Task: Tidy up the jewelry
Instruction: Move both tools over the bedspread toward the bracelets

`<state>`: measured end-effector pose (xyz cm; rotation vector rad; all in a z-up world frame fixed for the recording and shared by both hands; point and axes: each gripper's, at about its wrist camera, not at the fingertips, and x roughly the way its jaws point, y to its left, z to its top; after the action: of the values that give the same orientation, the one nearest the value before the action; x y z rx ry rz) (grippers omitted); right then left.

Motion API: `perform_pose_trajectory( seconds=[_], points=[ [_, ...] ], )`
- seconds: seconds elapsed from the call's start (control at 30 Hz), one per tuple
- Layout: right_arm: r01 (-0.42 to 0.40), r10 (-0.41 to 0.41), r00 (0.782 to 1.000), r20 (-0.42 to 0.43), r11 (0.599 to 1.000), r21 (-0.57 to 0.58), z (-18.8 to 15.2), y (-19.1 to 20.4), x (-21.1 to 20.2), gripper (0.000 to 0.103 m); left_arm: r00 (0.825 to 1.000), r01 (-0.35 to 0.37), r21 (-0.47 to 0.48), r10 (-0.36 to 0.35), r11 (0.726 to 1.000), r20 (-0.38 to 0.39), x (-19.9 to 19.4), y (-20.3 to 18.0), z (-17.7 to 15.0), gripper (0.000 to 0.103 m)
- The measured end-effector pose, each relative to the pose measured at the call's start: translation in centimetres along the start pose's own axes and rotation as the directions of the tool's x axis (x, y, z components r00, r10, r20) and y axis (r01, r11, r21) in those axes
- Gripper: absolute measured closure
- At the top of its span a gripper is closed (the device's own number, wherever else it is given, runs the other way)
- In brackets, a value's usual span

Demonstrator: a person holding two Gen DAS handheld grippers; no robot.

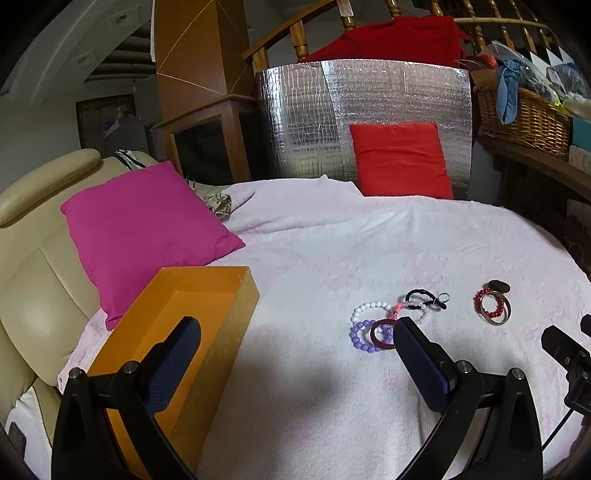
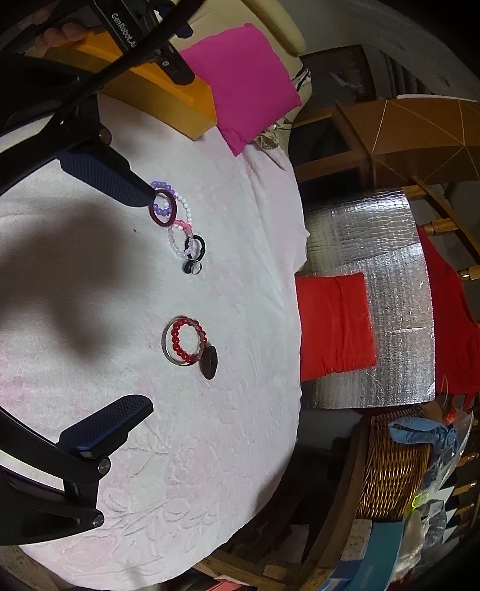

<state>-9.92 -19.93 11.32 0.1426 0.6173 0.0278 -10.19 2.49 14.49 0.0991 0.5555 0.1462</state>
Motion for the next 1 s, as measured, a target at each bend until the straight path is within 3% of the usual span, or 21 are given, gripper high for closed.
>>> perform_pose_trajectory(
  seconds=[1.0],
  points=[
    [-0.032, 0.033, 0.999, -0.032, 0.999, 0.013, 0.8, -1.1, 1.5, 0.0, 0.999, -0.013, 0.038, 0.014, 0.999, -0.039, 1.5, -0.8, -0.5, 0.0]
  ],
)
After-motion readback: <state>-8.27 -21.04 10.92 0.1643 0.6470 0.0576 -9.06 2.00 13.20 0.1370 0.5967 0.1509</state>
